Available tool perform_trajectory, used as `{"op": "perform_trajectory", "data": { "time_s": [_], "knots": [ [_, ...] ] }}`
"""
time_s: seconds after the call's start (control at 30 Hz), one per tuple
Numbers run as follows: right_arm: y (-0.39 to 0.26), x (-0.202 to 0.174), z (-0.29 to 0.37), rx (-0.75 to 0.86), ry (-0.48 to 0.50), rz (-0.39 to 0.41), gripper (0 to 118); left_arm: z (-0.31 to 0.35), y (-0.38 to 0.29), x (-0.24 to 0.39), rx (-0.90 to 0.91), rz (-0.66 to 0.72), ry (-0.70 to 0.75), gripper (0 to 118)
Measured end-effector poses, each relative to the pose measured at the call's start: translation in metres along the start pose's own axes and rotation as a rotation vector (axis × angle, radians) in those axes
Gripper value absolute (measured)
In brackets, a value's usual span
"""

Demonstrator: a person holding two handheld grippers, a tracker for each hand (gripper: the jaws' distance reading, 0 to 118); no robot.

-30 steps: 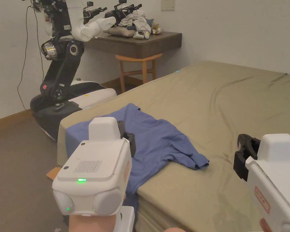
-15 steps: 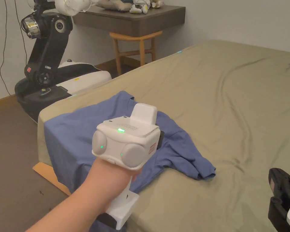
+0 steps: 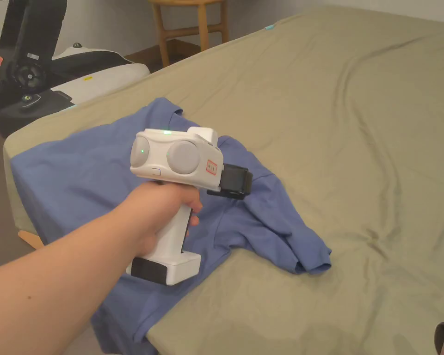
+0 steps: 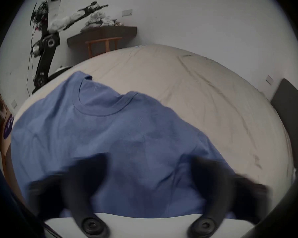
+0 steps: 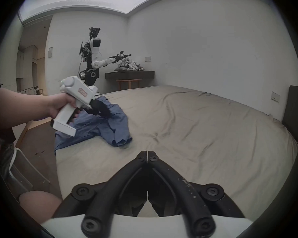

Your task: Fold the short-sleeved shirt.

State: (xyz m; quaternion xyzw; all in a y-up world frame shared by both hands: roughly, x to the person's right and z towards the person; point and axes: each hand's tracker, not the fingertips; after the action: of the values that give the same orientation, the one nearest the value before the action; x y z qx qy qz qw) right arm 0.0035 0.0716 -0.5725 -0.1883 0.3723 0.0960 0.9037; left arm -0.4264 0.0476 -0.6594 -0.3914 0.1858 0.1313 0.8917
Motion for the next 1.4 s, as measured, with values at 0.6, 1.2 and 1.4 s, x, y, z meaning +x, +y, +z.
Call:
{"op": "perform_trajectory", "data": {
  "time_s": [0.6, 1.2, 1.4],
  "knots": [
    [-0.004, 0.009, 0.036, 0.003, -0.029, 0.006, 1, 0.01, 0.004, 0.024, 0.124, 0.024, 0.059, 0],
    [-0.003, 0.072, 0.159, 0.127, -0.294, -0.074, 1, 0.307, 0.054, 0.221, 0.729, -0.145, -0.473, 0],
    [-0.016, 0.115, 0.224, 0.153, -0.472, -0.138, 1, 0.316, 0.016, 0.377, 0.631, -0.255, -0.709, 0]
  ]
}}
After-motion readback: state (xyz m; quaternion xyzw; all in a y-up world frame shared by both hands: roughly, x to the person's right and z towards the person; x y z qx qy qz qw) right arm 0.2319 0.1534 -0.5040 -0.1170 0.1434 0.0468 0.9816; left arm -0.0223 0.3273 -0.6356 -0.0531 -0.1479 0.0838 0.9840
